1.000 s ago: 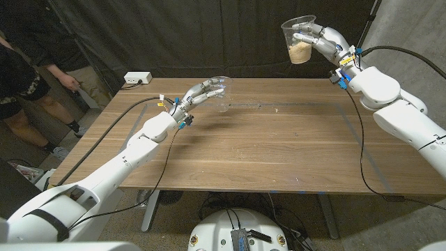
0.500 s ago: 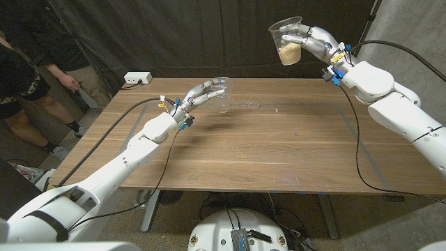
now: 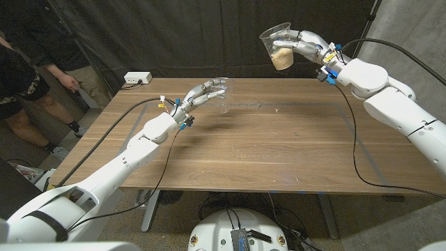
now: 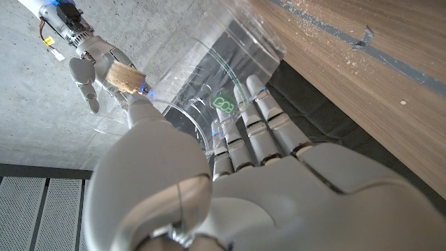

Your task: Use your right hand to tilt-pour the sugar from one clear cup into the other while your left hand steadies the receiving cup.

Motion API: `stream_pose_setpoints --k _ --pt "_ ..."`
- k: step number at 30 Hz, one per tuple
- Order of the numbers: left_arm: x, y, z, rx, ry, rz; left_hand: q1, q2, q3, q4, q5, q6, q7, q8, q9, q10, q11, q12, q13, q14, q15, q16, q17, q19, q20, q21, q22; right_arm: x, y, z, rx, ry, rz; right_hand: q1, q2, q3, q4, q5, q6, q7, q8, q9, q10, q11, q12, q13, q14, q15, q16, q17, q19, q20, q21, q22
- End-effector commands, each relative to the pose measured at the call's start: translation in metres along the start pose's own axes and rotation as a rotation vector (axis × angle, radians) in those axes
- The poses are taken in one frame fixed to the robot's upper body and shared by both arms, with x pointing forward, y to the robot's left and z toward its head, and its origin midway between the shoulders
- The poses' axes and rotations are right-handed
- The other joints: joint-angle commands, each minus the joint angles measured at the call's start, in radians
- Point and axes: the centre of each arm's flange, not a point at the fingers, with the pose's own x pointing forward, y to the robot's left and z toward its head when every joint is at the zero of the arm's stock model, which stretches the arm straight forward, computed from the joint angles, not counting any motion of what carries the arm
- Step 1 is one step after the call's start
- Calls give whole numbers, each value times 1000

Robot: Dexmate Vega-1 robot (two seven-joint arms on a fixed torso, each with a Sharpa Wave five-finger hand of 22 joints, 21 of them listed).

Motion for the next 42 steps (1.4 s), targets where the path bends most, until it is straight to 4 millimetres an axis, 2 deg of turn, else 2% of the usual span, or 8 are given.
stream_pose_setpoints --k 1,25,34,42 --pt "3 1 1 4 -5 -8 8 1 -8 1 -5 6 -3 -3 2 6 -5 4 5 9 -123 -2 4 -4 -41 5 3 7 7 0 -21 20 64 6 13 5 0 -3 9 -1 4 6 8 4 -2 2 9 -167 2 5 4 -114 8 1" --pt "5 0 0 4 -9 -25 13 4 -14 2 -8 8 -1 -5 4 4 -3 5 4 9 -124 -3 8 -7 -41 9 2 12 18 2 -78 45 139 17 16 8 -2 -4 12 -2 1 9 12 -3 -6 5 12 -168 2 8 1 -111 8 1" --pt "8 -5 -4 -6 -18 -34 14 3 -18 4 -10 9 -2 -5 4 6 -8 6 3 11 -125 -3 9 -9 -42 10 2 12 21 4 -100 61 157 18 18 8 -1 -5 15 -2 0 10 13 2 -7 7 13 -168 3 8 0 -110 8 0" --pt "12 -10 -9 -19 -29 -43 14 2 -20 4 -11 11 -4 -5 5 7 -8 7 3 11 -126 -3 10 -9 -43 12 2 16 25 13 -125 70 197 21 18 9 -1 -5 16 -2 -1 11 14 -2 -8 8 15 -168 4 10 -1 -110 9 0"
